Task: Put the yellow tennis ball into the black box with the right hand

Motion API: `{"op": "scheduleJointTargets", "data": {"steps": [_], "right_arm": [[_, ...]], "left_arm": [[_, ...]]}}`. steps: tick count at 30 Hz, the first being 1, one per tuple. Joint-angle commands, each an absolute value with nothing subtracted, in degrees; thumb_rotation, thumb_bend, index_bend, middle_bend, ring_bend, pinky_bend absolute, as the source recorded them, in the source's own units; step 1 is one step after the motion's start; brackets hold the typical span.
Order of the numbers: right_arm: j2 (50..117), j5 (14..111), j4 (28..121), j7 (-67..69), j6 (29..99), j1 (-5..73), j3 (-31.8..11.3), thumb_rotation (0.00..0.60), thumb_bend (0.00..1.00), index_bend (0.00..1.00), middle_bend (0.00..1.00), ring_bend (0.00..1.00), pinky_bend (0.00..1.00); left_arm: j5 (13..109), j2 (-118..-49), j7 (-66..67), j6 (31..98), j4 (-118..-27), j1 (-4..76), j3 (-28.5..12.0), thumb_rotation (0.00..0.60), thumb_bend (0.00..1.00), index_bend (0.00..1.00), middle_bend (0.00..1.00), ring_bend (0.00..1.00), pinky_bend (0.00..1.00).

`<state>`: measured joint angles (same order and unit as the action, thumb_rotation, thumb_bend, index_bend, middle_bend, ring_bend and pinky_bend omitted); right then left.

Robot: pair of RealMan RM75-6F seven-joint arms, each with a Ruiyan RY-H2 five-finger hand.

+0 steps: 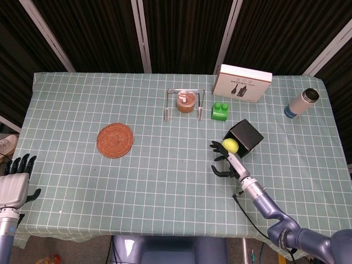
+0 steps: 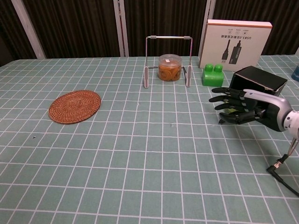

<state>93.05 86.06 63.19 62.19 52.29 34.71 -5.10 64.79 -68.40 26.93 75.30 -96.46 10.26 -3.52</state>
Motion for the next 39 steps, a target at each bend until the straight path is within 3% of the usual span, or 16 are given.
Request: {"op": "scheduleJointTargets", "data": {"steps": [1, 6, 14, 29, 39], "right_arm": [[93.0, 86.4, 62.3, 63.1, 52.3, 35.0, -4.8, 0.600, 0.50, 0.00, 0.12, 0.13, 0.24], [92.8, 86.3, 59.5, 63.1, 50.6, 36.0, -4.4, 0.600, 0.50, 0.00, 0.12, 0.13, 0.14], [92.5, 86.1, 57.3, 63.8, 49.9, 36.6, -4.2, 0.600, 0.50, 0.00, 0.12, 0.10, 0.07], [90.2, 85.5, 58.1, 58.2, 51.0, 36.4, -4.3, 0.600, 0.50, 0.00, 0.11, 0.08, 0.06], [89.5, 85.2, 59.2, 53.9, 52.1, 35.9, -4.1, 0.600, 0.50, 0.00, 0.09, 0.03, 0.00]], "left_arm": [[64.6, -68.5, 27.1, 75.3, -96.5, 10.4, -3.5, 0.600, 0.22, 0.00, 0.00, 0.00, 0.00], [64.2, -68.5, 27.2, 75.2, -96.6, 10.5, -3.5, 0.600, 0.22, 0.00, 0.00, 0.00, 0.00], [63.8, -68.8, 27.8, 75.1, -96.6, 10.7, -3.4, 0.600, 0.22, 0.00, 0.00, 0.00, 0.00], [63.2, -69.0, 28.4, 75.3, -96.7, 10.9, -3.3, 0.600, 0.22, 0.00, 0.00, 0.00, 0.00], [63.4, -69.0, 28.3, 75.6, -96.9, 10.9, -3.1, 0.600, 0.22, 0.00, 0.00, 0.00, 0.00]]}}
